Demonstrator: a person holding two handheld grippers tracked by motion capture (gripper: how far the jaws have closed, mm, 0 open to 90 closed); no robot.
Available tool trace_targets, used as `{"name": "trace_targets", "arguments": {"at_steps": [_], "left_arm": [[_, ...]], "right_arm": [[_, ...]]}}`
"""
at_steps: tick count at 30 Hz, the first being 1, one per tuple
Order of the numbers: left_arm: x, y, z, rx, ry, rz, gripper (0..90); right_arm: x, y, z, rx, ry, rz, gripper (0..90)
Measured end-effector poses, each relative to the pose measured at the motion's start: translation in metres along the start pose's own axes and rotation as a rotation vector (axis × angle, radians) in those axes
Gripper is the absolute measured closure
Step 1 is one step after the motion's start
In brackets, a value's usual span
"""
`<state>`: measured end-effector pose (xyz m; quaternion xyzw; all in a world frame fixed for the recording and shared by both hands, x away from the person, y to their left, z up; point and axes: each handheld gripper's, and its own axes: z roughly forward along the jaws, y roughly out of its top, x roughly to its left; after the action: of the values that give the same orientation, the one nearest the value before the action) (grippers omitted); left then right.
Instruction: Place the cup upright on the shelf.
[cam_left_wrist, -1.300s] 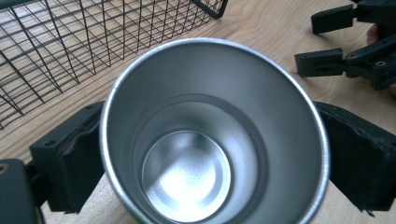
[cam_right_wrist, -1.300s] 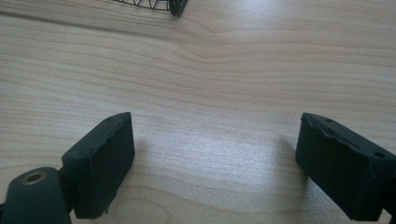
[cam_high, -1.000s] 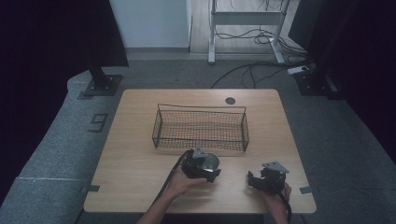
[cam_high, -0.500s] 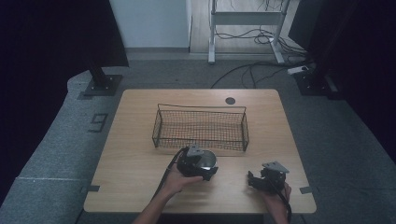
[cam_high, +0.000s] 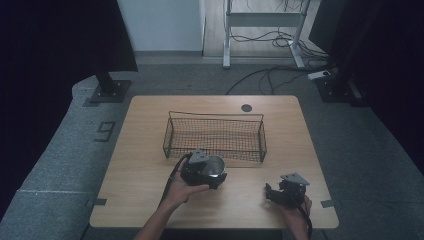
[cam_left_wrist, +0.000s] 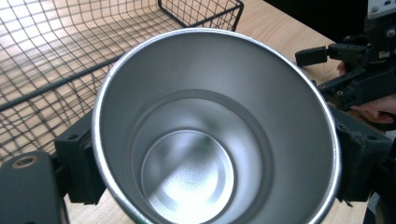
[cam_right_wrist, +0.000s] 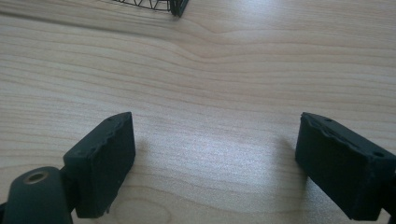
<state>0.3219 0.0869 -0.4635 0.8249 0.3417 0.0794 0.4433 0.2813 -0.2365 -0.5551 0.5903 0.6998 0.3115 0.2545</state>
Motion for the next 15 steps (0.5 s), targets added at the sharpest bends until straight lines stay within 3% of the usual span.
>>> {"name": "trace_targets", "arguments": {"at_steps": [15], "left_arm": [[0.011, 0.007, -0.019, -0.027, 0.005, -0.01, 12.3]], "right_arm": [[0.0, 0.0, 0.0, 0.0, 0.0, 0.0, 12.1]]}}
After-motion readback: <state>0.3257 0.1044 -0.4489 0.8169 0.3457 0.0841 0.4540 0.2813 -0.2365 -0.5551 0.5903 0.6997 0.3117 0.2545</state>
